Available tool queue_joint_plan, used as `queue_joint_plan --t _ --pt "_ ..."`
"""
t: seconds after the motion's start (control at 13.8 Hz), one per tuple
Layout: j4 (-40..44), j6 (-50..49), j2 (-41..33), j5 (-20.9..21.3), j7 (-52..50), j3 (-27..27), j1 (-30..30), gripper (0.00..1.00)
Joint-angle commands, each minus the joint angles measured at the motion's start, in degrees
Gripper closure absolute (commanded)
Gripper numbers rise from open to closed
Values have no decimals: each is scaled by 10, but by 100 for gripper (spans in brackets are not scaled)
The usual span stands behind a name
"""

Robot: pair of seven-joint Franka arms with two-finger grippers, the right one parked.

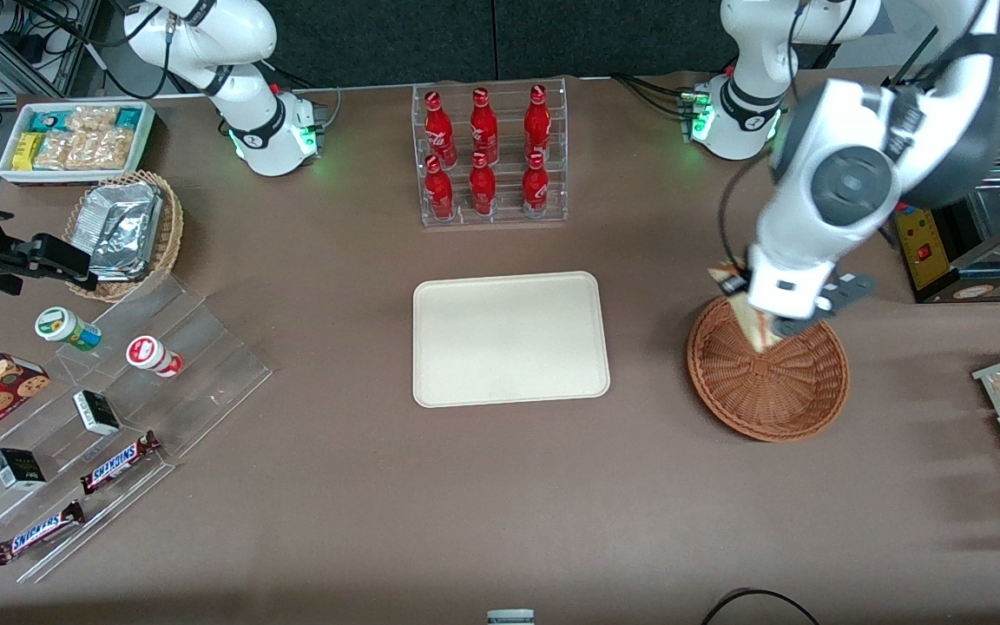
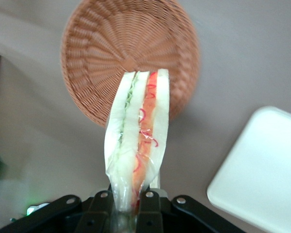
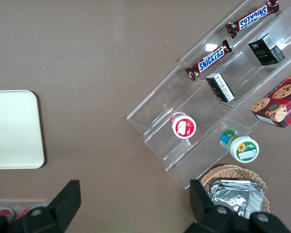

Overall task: Place sandwich from basket to tray
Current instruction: 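Carry the held sandwich with the left gripper over the cream tray, then lower the sandwich onto the tray and open the left gripper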

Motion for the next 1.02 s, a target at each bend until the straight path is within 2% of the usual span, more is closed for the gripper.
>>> queue_joint_plan --t 0.0,0.22,0.51,0.73,0.94 --pt "32 -18 23 2 -3 -62 2 100" --pt "60 -5 65 3 -10 -109 -13 100" --pt "97 63 150 9 -56 -110 -103 100" --pt "115 109 198 9 -62 -110 -137 100" --pt "159 114 259 13 -90 -106 -179 100"
